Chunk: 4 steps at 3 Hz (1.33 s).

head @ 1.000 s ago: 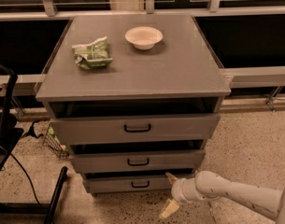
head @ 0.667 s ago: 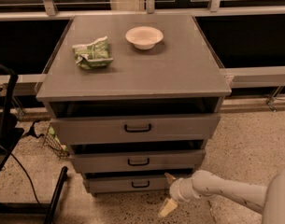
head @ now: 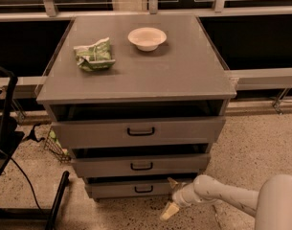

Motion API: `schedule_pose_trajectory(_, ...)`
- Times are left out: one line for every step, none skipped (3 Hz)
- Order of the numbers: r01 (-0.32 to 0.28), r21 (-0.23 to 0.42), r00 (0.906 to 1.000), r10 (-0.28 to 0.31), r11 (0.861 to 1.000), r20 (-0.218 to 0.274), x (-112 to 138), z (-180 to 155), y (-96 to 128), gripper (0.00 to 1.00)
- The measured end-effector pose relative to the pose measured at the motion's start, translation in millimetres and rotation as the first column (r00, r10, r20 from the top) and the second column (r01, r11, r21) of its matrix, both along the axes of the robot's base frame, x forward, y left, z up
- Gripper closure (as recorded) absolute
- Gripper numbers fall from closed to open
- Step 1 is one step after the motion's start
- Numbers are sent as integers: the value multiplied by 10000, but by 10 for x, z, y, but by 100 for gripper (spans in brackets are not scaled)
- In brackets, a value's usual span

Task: Open bottom drawer

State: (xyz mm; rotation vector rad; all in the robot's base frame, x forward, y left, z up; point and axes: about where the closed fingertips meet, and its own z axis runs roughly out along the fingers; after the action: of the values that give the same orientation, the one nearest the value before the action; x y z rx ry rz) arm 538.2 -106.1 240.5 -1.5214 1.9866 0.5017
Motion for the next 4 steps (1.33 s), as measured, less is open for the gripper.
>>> schedule_pose_trajectory(131,497,9998,-140,9987,172,182,-101,47,0)
schedule_pose_trajectory(60,825,9988,-100,9966,483,323,-96,117,0)
schedule_pose_trajectory(-239,781,9965,175,9967,822,504,-86,235,0)
schedule_pose_trajectory(-556,448,9953,518,9974,812,600,-141,342,0)
